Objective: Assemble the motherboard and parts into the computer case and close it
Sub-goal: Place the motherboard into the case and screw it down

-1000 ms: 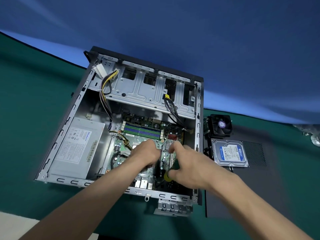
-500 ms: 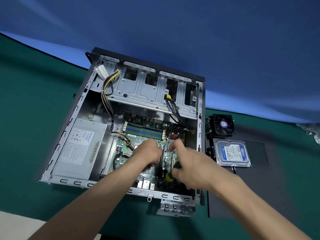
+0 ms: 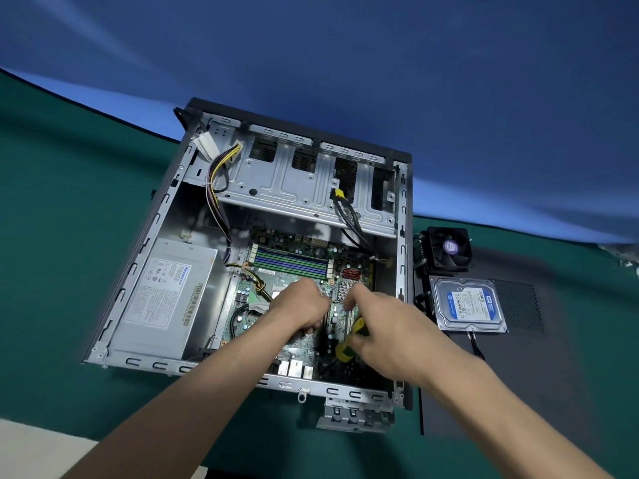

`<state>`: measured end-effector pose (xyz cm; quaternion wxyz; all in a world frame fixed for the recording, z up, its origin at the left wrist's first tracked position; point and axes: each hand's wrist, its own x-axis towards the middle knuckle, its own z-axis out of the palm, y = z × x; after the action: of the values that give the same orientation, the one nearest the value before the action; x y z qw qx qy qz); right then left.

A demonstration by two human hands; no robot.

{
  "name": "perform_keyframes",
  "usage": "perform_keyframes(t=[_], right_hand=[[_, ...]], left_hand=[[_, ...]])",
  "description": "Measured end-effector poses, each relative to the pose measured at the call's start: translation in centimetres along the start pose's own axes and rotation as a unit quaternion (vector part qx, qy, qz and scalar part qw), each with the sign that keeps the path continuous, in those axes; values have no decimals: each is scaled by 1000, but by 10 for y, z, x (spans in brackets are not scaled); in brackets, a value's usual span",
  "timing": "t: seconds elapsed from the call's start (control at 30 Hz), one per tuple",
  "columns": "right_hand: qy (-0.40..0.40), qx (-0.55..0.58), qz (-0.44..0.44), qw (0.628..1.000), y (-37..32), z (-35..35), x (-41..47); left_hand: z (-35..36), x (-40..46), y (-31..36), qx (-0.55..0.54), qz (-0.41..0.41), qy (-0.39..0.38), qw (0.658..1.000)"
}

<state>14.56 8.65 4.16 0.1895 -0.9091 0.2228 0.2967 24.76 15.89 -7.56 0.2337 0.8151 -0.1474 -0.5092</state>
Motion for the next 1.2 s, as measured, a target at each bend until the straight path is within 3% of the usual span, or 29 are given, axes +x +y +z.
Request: perform_keyframes(t=[0.1,0.23,0.33,0.47,0.57,0.63,0.7,0.83,1.07,1.2], right_hand=[[39,-45,14,998,4,3,0],[-37,49,16,998,6,0,-4],[43,-5,18,999,5,7,-4],[-12,65,12,998,6,3,-5],[51,11,15,999,7,8,-2],[30,42,20,998,9,7,-2],[5,72,22,997,10,3,-2],[101,27,29,994,9,11,-3],[117,4,19,993,14,12,-9],[83,35,11,996,15,12,-10]], left_hand=[[0,1,0,-15,1,-3,1000],[1,-1,1,-1,4,-1,1000],[2,-3,2,23,9,-2,1000],[3,-3,4,63,15,2,998],[3,-1,4,67,10,2,998],[4,0,3,69,10,0,998],[5,1,3,62,7,-2,998],[5,3,2,8,10,-20,1000],[5,3,1,-30,8,-27,999],[4,1,1,-36,5,-26,999]])
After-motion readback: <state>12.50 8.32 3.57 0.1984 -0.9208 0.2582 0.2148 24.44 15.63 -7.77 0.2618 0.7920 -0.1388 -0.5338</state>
